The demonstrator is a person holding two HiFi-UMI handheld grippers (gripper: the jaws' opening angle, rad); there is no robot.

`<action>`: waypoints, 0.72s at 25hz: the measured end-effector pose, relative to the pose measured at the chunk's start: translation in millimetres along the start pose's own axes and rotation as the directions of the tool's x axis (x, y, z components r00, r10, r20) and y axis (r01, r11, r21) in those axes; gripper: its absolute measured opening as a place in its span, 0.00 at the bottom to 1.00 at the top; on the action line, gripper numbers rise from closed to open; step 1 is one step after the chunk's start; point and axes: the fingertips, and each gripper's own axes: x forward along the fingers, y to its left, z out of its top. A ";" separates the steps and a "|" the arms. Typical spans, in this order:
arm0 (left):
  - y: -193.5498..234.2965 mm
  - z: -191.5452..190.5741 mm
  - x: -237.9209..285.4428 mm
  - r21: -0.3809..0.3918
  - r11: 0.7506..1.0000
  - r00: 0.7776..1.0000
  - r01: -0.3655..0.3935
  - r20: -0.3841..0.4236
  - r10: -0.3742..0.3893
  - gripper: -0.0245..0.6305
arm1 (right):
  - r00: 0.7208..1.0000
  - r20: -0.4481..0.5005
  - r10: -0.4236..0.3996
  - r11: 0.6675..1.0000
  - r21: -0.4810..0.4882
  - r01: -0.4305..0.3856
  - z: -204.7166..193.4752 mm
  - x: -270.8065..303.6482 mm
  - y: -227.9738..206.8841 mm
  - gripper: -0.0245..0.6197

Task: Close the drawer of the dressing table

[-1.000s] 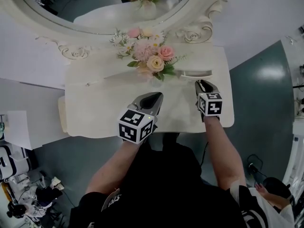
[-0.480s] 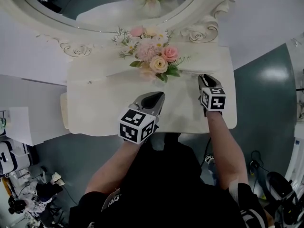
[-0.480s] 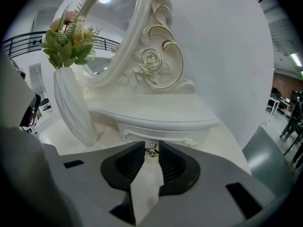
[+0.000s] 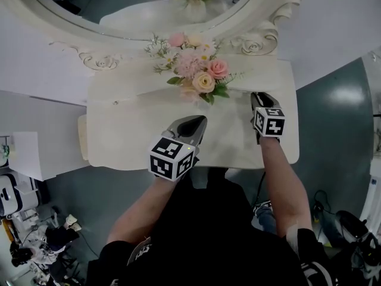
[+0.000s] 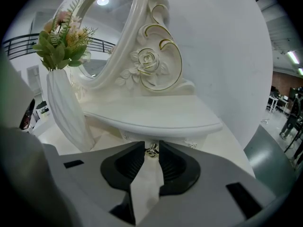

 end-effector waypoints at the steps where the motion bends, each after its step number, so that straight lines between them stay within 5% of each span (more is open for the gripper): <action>1: 0.5 0.2 -0.5 -0.001 1.000 1.000 -0.001 0.001 0.001 0.05 | 1.000 0.001 0.000 1.000 0.002 0.000 0.8 1.1 -0.2 0.17; 18: 13.4 10.0 -45.8 0.035 0.999 0.998 0.030 0.052 -0.031 0.05 | 0.997 0.030 -0.076 0.996 0.045 0.075 -0.9 -27.8 22.9 0.17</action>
